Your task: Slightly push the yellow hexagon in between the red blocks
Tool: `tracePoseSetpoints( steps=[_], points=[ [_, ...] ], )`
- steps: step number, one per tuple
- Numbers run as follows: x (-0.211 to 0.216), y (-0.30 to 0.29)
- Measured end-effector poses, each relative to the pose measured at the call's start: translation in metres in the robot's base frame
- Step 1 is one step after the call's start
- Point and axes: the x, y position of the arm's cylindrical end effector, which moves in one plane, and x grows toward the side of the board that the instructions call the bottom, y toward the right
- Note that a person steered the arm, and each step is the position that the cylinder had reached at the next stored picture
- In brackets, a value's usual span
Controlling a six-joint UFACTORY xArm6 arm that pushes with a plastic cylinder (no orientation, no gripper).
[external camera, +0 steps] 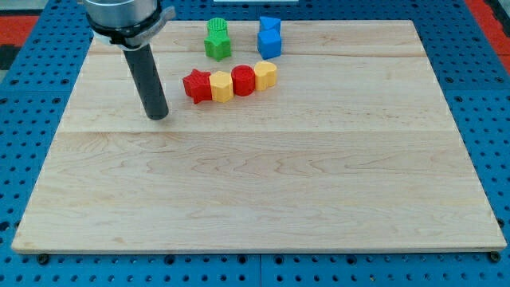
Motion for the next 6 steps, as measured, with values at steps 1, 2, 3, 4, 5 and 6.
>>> tracePoseSetpoints(
  steps=[1,2,3,4,5,6],
  points=[
    [0.001,0.059],
    [0.001,0.095],
    [-0.009,0.104],
    [-0.024,0.089],
    [-0.029,0.077],
    [-0.029,0.066]
  ],
)
